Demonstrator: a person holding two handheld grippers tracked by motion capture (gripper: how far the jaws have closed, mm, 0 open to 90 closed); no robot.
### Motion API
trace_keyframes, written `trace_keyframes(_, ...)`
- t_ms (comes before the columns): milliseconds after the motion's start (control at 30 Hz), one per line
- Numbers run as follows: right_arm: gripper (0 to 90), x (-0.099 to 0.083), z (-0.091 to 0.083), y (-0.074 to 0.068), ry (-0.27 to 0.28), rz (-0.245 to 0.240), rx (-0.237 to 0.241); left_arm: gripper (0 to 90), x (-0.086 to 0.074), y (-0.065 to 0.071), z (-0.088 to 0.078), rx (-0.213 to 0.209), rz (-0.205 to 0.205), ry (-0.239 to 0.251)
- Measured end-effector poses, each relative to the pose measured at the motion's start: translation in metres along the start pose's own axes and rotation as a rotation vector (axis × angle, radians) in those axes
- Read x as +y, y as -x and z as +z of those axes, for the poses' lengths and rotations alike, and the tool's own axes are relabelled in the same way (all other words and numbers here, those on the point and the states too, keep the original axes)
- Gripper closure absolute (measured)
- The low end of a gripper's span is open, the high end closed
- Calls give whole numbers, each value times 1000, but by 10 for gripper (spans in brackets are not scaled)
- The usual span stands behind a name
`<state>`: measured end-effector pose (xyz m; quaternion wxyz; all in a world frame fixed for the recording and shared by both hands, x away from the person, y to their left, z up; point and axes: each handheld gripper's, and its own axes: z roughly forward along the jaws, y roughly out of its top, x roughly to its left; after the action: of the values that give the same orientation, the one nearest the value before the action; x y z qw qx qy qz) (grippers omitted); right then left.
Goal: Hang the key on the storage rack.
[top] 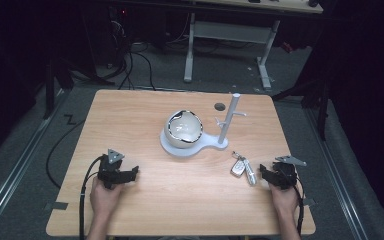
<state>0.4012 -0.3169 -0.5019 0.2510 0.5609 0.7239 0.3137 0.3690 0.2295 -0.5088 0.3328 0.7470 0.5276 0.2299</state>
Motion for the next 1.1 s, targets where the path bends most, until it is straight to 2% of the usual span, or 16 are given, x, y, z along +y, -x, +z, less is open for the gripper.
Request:
trace_keyframes(67, 477, 0, -1, 0, -4, 1, 0, 189, 0, 0, 0, 1, -1, 0)
trace_keyframes(200, 512, -1, -3, 0, 2, 3, 28, 189, 0, 0, 0, 1, -2, 0)
trace_keyframes(300, 564, 0, -9, -2, 46, 4, 41, 189, 0, 0, 0, 2, -2, 0)
trace_keyframes(533, 601, 9, -17, -8, 68, -25, 88, 189, 0, 0, 0, 3, -3, -1)
trace_keyframes(700, 606, 14, -19, -11, 88, -20, 109, 189, 0, 0, 0, 2, -3, 0)
trace_keyframes(867, 616, 24, -22, -19, 111, -52, 140, 189, 0, 0, 0, 2, -2, 0)
trace_keyframes(1100, 635, 34, -14, -32, 94, -97, 167, 188, 0, 0, 0, 2, -2, 0)
